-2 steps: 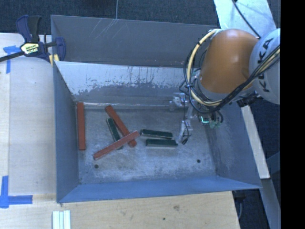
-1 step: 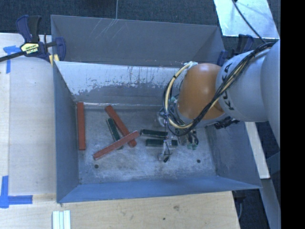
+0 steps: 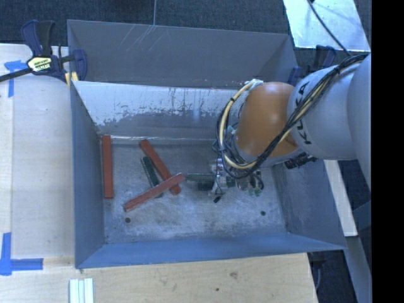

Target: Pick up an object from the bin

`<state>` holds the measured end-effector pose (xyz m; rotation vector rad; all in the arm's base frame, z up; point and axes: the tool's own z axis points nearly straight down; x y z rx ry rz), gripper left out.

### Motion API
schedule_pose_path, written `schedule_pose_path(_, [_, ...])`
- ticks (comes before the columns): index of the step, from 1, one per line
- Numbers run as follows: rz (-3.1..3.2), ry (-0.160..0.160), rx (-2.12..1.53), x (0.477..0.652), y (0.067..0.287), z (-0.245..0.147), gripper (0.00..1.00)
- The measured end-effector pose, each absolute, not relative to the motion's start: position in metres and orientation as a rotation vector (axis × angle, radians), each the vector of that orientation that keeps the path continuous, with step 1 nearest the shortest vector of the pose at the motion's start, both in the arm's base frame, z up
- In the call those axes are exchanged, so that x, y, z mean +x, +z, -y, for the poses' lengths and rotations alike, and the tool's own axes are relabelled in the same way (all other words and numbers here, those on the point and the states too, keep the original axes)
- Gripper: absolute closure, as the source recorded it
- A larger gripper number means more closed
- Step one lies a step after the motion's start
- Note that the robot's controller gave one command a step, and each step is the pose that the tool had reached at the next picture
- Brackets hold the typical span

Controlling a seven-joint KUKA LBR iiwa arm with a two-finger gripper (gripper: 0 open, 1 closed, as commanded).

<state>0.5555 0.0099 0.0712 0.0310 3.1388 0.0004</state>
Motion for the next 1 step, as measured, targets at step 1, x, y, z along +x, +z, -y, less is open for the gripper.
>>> schedule_pose_path(1, [-3.126, 0.002, 0.127, 0.5840, 0.1804, -0.0288, 1.00])
